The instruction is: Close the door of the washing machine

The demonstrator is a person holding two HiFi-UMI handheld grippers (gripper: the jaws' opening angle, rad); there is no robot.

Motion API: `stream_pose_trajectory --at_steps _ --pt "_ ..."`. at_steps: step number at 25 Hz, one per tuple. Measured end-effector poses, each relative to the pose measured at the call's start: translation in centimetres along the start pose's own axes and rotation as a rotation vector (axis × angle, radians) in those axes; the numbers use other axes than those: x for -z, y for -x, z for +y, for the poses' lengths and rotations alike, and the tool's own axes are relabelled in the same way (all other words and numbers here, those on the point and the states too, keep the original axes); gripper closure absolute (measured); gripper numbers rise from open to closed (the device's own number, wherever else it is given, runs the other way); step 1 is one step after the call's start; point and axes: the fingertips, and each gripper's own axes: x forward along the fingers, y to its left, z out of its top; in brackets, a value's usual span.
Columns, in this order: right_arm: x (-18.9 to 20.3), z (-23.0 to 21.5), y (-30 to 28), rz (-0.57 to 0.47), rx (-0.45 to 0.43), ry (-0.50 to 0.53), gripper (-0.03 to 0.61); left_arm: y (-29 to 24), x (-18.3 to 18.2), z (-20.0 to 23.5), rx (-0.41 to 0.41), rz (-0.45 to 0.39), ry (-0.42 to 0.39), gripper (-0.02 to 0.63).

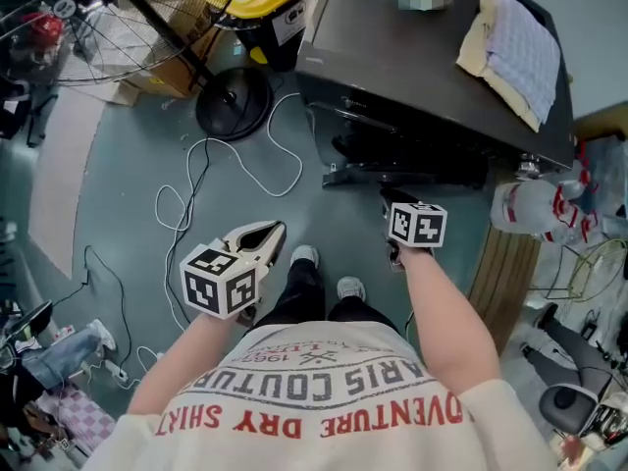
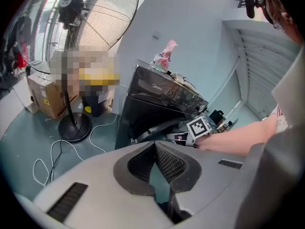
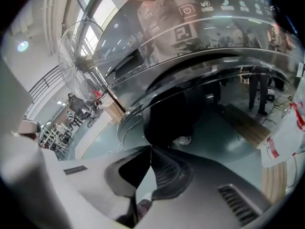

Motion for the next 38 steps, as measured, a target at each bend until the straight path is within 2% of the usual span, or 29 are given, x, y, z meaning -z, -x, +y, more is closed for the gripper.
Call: stream_pose_trajectory --at_steps 10,16,19,23,27,32,34,38 --pt "-5.0 -0.9 -1.4 -0.140 0.095 -0.140 0.555 -0.2 -2.9 4.0 0.049 0.029 -0.075 0.588" --pt "-5.6 -1.1 -1.7 -0.151 0.143 -0.179 0.557 0.0 -3.4 5.4 0.070 0.043 -0.096 0.588" --pt "-6.1 -1.4 -1.4 -0.183 0.165 -0.166 0.557 -0.1 -4.1 5.9 0.078 0.039 -0.118 0.588" --pt "-6.6 -1.5 -1.3 -0.225 0.153 -0.182 0.558 -0.3 -5.1 6.2 0.085 0.036 -0.140 0.588" --pt "-7.1 -1.8 -1.4 -0.231 0.155 -0.212 0.558 -0.4 -5.5 6.4 0.092 0.045 -0.160 0.588" --pt "-7.1 -1.8 -2.1 -0.161 0.129 -0.224 0.558 -0.2 -5.6 6.6 0.097 0.041 -0.166 0.588" --pt "-7.4 -1.2 -2.0 -0.145 0.115 -0.204 0.558 -0.2 -5.7 6.4 0.103 0.032 -0.168 0.588" --pt "-8.7 2.9 -0.3 -0.093 0.083 -0.007 0.557 0.8 -6.0 5.5 0.117 -0.003 -0.161 0.588"
